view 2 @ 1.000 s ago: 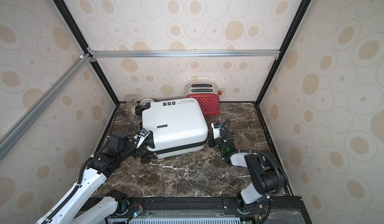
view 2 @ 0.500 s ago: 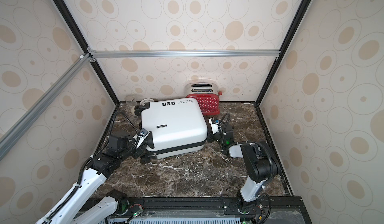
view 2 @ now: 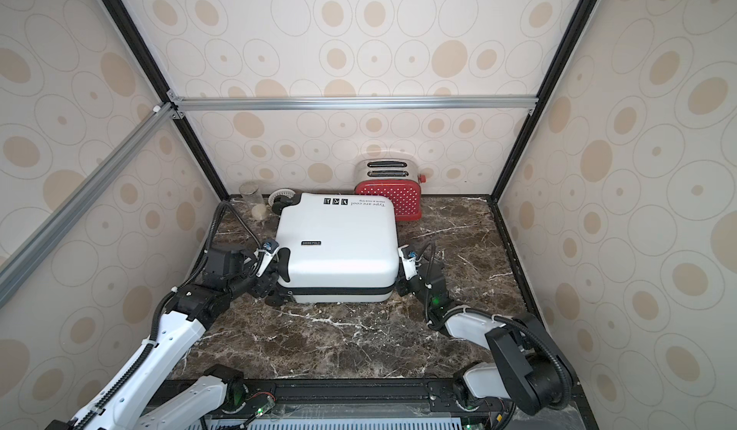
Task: Open the suitcase zippers
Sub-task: Adjust the suitcase at the center of the board.
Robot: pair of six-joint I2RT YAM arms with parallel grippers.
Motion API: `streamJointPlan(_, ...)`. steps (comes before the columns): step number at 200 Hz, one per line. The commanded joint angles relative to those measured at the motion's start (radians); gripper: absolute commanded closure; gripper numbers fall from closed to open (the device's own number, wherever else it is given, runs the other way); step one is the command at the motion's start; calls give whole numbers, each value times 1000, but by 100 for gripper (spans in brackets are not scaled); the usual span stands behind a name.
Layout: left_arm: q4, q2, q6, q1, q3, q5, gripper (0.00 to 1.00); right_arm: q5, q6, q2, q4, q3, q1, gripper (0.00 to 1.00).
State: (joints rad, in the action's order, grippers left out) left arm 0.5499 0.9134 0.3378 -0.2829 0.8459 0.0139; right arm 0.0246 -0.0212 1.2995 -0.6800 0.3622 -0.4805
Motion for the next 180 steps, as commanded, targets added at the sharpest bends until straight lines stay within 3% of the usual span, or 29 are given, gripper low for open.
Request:
streamJointPlan(1, -111, -17, -104, -33, 106, 302, 19, 122, 6, -72, -64, -24, -151, 100)
streamJointPlan(25, -136, -20, -160, -34, 142, 387, 17, 55, 4, -103, -57, -50, -236, 100)
streamJointPlan(52, -143, 21, -199, -33, 199, 387, 18, 25, -17, -105, -84, -73, -287, 100)
streamJointPlan(129, -235, 265, -220, -99, 328, 382, 25, 16, -78, -112, -171, -113, -319, 100)
streamJointPlan(180, -270, 395, -250, -127, 326, 329, 29, -130, -97, -105, -140, -123, -311, 100)
